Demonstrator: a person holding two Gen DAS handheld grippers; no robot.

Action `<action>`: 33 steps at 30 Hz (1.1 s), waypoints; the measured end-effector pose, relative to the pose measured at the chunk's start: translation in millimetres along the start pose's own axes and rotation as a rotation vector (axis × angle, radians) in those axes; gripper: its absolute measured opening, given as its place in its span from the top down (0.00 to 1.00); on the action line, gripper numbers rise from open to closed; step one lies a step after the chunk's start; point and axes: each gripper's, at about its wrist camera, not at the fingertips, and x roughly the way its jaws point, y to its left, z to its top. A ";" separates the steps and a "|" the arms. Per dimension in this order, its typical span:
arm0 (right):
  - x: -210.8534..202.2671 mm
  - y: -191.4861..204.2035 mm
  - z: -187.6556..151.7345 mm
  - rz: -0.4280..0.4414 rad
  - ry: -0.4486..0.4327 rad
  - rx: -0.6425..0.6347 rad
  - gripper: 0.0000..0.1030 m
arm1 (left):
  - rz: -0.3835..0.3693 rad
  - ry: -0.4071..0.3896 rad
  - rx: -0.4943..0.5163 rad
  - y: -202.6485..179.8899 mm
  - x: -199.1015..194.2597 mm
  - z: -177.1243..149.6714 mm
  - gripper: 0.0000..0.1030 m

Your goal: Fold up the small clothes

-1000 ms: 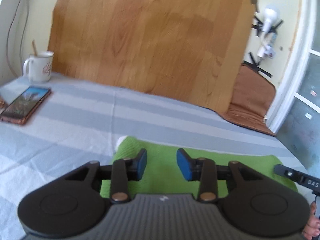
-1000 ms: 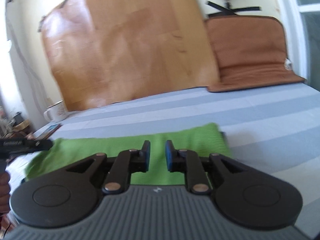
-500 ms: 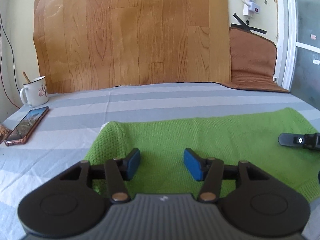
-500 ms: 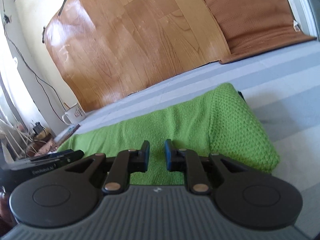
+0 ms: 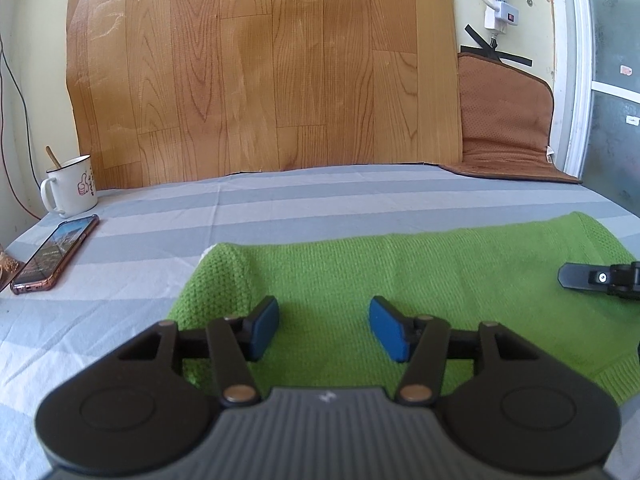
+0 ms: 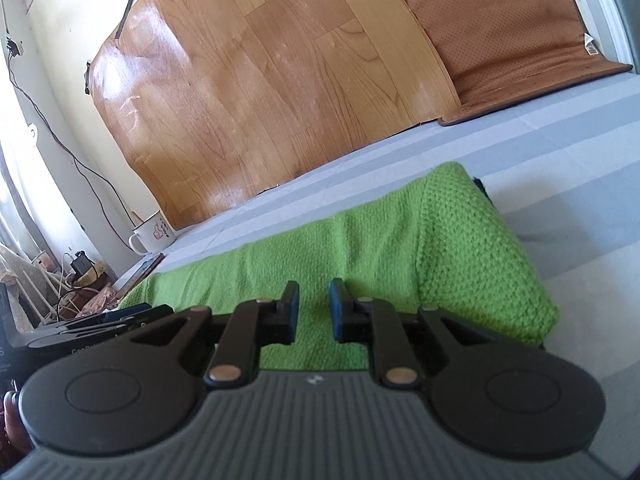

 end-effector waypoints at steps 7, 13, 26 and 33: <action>-0.8 -0.1 -0.3 -0.003 -0.002 -0.003 0.81 | 0.003 0.000 0.004 -0.8 -0.2 0.0 0.49; -2.3 -0.9 -0.2 -0.005 -0.005 -0.003 0.81 | 0.009 -0.001 0.010 -2.3 -1.5 -0.2 0.48; -2.8 -0.9 0.0 -0.005 -0.007 0.000 0.81 | 0.010 -0.002 0.012 -2.2 -1.9 -0.5 0.47; -3.1 -1.0 0.1 -0.005 -0.007 0.001 0.81 | 0.007 -0.002 0.015 -3.3 -2.5 -0.8 0.44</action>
